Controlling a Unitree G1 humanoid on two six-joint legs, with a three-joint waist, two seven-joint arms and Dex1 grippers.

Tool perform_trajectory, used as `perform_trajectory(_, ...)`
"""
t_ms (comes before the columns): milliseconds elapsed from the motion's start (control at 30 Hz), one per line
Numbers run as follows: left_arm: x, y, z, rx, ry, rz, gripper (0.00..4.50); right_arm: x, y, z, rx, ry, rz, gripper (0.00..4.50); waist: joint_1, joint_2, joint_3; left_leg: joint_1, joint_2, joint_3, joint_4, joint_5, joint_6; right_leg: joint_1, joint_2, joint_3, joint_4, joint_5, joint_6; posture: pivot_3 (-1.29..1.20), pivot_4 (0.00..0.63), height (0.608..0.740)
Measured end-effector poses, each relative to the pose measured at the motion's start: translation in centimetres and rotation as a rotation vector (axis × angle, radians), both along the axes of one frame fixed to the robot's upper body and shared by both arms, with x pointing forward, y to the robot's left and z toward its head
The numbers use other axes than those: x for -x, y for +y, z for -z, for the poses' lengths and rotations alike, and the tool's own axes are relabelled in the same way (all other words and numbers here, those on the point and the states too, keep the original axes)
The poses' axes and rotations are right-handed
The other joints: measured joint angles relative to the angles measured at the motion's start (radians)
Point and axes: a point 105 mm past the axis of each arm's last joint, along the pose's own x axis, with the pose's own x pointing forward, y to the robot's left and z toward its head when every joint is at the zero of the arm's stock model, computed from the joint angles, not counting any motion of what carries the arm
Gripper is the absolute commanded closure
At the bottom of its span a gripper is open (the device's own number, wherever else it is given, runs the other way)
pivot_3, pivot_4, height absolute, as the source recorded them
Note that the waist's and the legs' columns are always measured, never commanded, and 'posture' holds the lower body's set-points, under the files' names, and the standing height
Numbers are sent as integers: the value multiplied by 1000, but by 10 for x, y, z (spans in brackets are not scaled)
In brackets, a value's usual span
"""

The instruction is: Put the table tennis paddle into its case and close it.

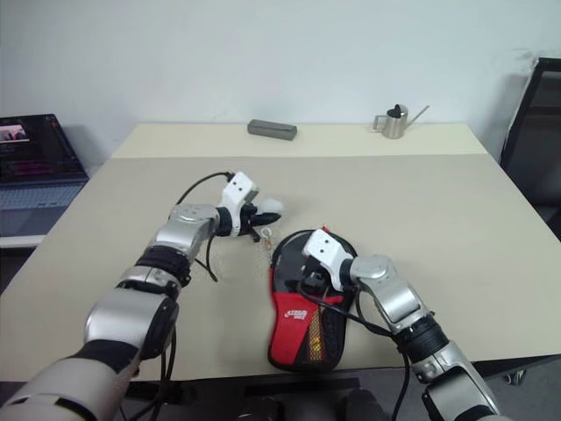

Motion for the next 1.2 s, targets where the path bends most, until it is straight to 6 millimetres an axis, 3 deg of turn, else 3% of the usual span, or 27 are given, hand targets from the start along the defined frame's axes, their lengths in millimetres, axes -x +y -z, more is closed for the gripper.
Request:
perform_trajectory(767,-19,-21,-8,-101,-81,-119,3978,4,2,3,-24,17,44,0,-4,0,0,0,0,0,0,0,0,0,1,0,0,0,0,0,150,740)
perform_trajectory(1200,-22,-61,-12,-94,-144,-133,3978,16,1,8,-45,47,86,0,-1,0,0,0,0,0,0,0,0,0,0,0,0,0,1,0,150,740)
